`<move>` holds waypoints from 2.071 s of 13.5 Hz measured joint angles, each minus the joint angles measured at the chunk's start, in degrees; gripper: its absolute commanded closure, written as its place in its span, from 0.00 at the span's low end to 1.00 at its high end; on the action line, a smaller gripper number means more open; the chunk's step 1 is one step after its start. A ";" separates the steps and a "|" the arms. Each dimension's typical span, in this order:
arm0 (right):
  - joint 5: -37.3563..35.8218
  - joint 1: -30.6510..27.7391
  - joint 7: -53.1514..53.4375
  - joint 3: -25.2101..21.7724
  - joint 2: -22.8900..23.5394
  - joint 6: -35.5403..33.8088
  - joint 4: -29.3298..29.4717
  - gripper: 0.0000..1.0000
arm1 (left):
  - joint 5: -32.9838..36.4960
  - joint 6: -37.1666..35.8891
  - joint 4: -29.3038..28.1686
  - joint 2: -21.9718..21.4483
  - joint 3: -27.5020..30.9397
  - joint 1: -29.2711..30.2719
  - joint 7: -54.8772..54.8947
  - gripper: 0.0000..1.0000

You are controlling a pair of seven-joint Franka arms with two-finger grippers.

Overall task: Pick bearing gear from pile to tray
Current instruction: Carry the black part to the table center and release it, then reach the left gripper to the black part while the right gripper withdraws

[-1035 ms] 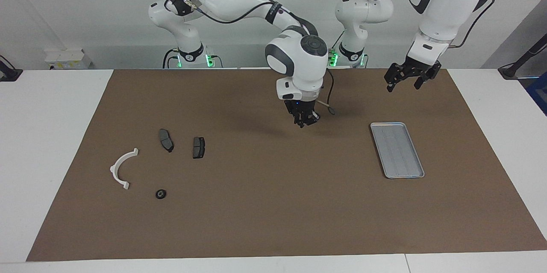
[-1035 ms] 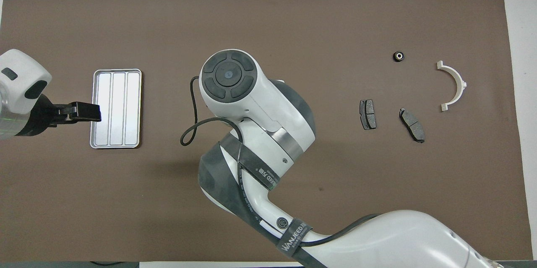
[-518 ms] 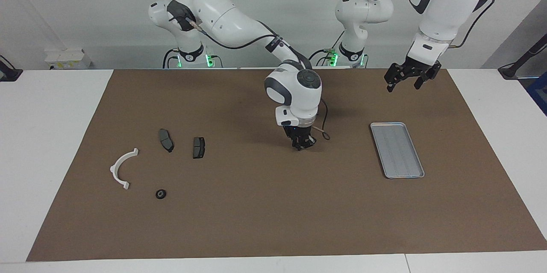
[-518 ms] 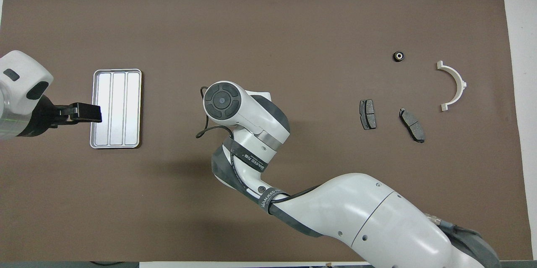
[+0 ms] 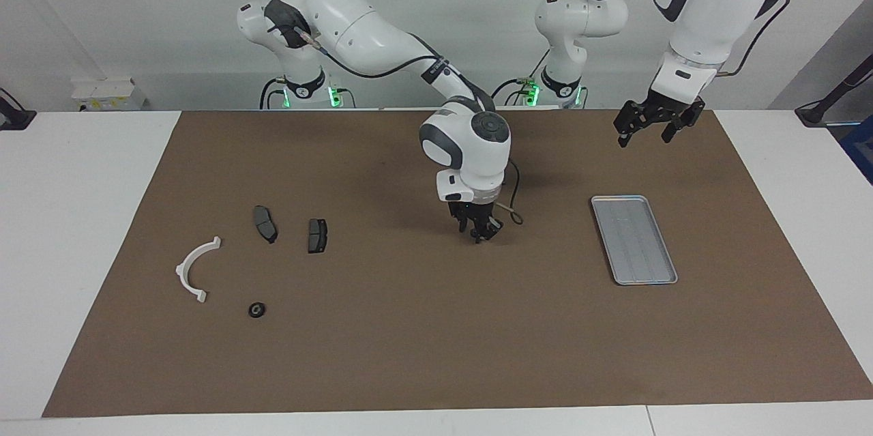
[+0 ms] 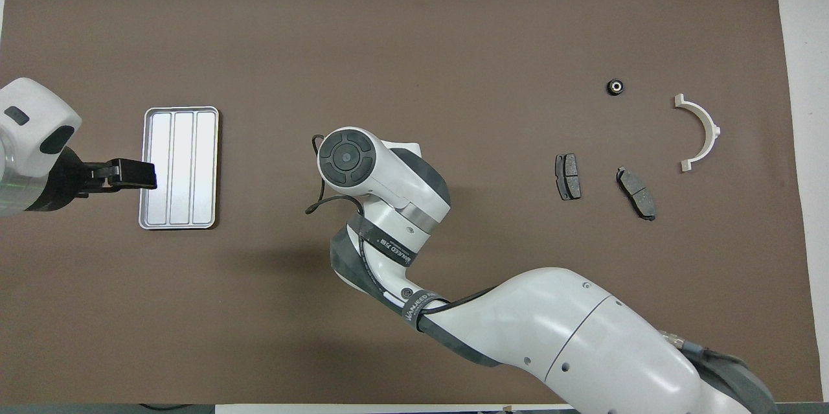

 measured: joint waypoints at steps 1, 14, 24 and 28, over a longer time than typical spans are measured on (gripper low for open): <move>-0.01 -1.74 -0.68 0.22 -0.88 -3.19 1.09 0.00 | 0.01 0.06 0.00 0.00 0.01 0.03 0.00 0.00; 4.41 -39.19 -58.08 3.58 -8.39 -7.59 -1.65 0.00 | -0.14 -5.51 9.21 1.94 -6.54 -1.66 -13.43 0.00; 0.53 -41.48 -59.63 2.75 -2.49 10.02 -7.97 0.00 | 6.67 13.14 9.91 23.32 -13.05 -15.36 -42.28 0.00; -0.02 -41.71 -59.65 2.47 -1.22 12.00 -7.98 0.26 | 8.15 20.45 9.59 31.36 -13.27 -15.56 -44.04 0.00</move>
